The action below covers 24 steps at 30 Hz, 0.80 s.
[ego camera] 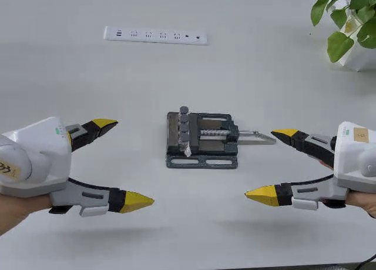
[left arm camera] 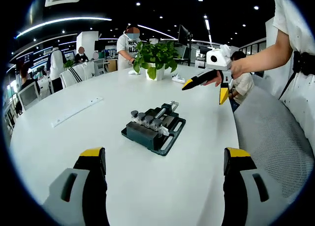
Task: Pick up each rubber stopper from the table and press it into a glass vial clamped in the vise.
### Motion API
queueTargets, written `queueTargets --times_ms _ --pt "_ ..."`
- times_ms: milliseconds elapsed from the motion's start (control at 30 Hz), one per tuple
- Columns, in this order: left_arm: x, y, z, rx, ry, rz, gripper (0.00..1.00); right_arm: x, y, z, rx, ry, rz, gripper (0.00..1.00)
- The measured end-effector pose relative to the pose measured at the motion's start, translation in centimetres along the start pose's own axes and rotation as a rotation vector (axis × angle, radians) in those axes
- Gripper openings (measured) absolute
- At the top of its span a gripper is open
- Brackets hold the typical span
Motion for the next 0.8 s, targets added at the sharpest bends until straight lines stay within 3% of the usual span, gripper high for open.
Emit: queueTargets --times_ms 800 --pt "0.1 0.8 -0.2 0.015 -0.003 0.007 0.99 0.0 0.3 1.1 -0.028 0.023 -0.005 0.90"
Point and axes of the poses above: the centre of the closed fingertips' face, and the gripper's own axes: z roughly backward along the fingers, x roughly to its left, y roughly out of its underside, the point moved 10 cm from there along z, roughly backward along the fingers, and after that the axes turned 14 degrees about -y, right-handed, at the moved point
